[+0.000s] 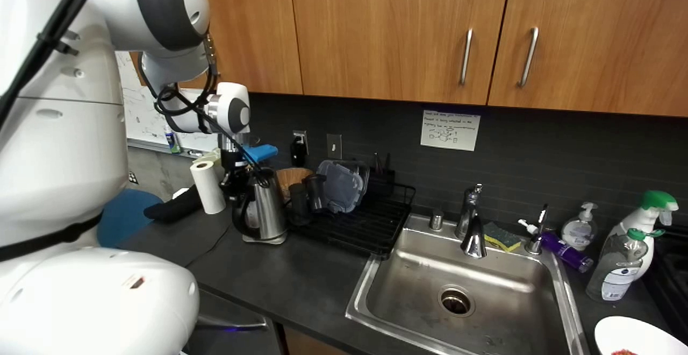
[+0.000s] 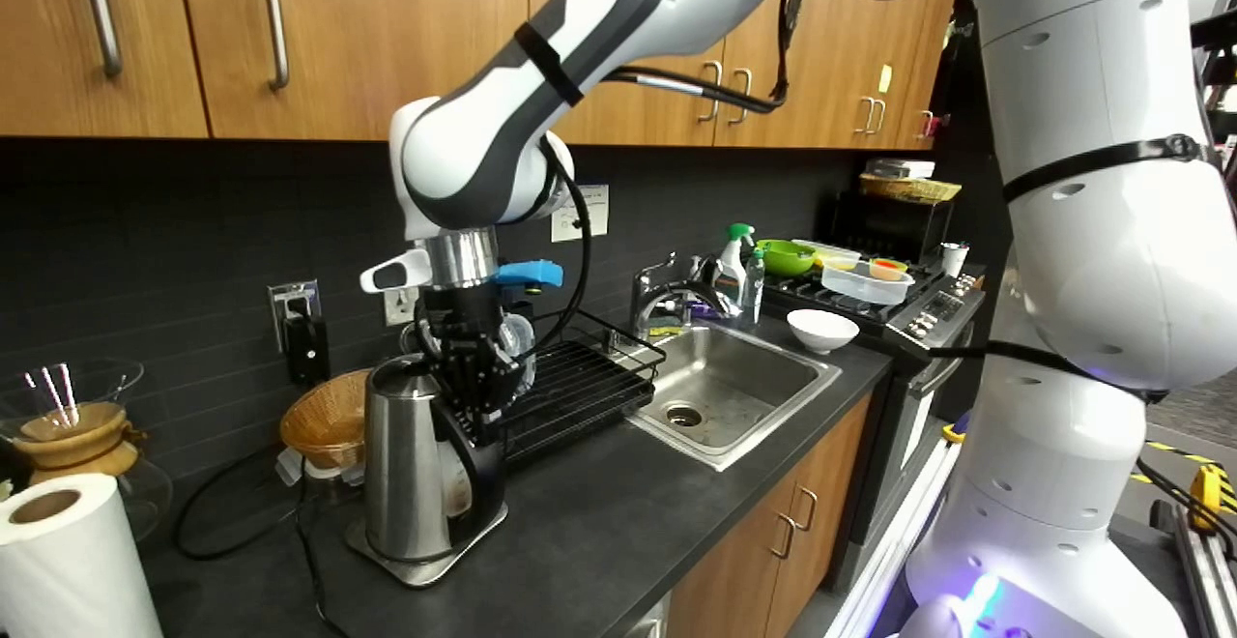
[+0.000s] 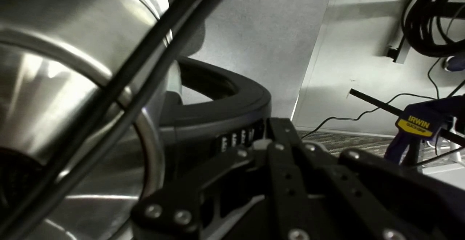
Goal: Flip the switch on the electric kettle
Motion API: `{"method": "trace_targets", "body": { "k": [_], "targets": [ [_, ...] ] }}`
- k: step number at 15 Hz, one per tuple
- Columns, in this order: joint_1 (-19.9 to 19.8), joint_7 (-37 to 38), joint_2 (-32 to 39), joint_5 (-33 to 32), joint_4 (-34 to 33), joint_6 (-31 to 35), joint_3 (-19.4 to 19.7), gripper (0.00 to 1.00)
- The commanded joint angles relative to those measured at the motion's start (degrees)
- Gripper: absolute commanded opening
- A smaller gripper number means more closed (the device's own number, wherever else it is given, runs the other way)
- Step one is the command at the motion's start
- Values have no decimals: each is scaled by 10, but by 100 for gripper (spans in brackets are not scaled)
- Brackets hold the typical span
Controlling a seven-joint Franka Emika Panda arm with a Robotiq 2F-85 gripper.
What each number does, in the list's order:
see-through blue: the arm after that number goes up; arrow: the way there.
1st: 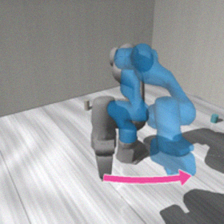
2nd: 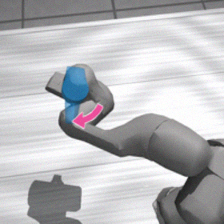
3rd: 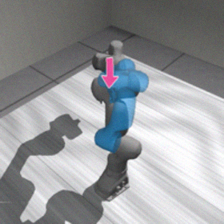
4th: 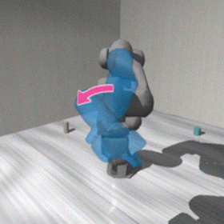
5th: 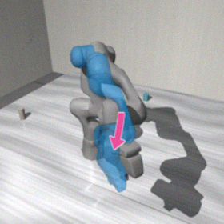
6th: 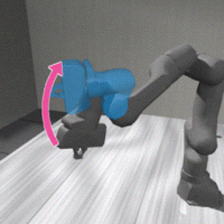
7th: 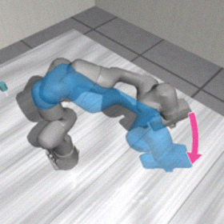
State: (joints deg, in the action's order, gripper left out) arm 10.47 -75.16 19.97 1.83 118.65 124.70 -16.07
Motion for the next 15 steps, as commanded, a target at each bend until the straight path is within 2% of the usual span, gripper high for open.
{"method": "trace_targets", "body": {
  "k": [1, 15],
  "targets": [
    [-1, -6, 4, -13, -13, -9, -2, 0],
    [-13, -18, 8, -5, -34, -15, 3, 0]
  ]
}}
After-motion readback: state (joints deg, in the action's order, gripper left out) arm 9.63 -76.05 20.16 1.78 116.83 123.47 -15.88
